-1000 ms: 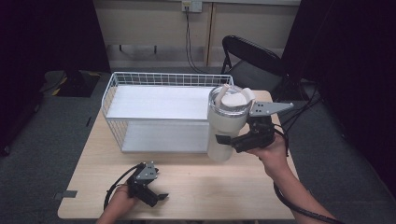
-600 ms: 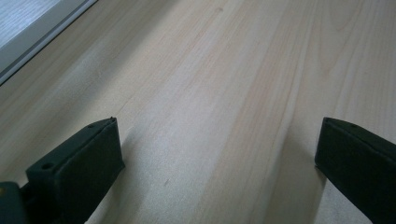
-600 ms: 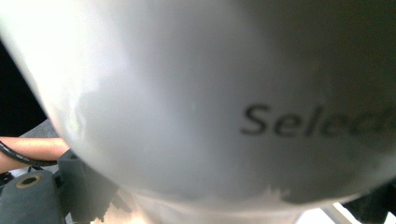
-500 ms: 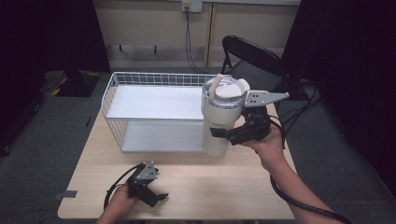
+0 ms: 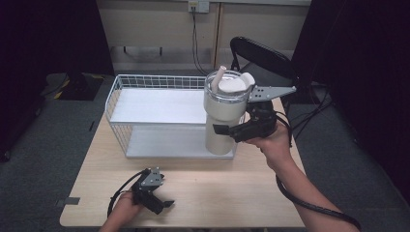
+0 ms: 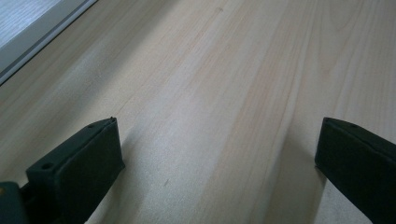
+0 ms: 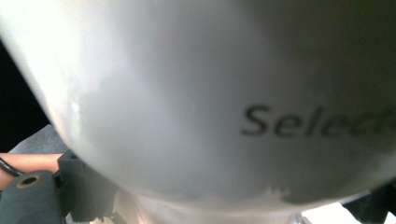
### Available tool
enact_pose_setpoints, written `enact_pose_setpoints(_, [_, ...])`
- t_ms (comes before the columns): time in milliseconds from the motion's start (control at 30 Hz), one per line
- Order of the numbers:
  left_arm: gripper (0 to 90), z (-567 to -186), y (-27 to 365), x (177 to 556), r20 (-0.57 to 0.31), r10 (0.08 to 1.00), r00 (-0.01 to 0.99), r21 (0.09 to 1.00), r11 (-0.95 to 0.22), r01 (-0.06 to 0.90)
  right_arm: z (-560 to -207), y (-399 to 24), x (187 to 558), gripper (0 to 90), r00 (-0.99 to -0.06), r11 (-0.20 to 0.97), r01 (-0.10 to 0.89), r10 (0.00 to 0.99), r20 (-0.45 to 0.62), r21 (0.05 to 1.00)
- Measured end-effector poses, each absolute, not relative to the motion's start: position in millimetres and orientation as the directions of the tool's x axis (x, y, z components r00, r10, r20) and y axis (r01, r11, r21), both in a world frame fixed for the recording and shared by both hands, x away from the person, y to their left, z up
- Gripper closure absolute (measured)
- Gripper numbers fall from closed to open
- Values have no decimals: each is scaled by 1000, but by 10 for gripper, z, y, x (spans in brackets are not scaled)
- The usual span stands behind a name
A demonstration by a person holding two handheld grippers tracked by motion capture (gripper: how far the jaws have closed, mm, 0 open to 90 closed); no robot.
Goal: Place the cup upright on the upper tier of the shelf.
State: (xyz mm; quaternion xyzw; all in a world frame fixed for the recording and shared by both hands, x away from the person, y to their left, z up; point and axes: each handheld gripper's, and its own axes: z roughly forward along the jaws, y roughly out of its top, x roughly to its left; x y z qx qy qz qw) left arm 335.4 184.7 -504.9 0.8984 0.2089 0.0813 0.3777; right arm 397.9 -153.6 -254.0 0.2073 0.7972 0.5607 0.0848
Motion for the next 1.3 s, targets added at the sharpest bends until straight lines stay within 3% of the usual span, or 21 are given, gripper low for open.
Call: enact_pose_setpoints(1300, [1,-5046,1848,3354,-13,435,900,711,-629,315,-2188,-1286,4277,94,-877,279,217,477,61,935])
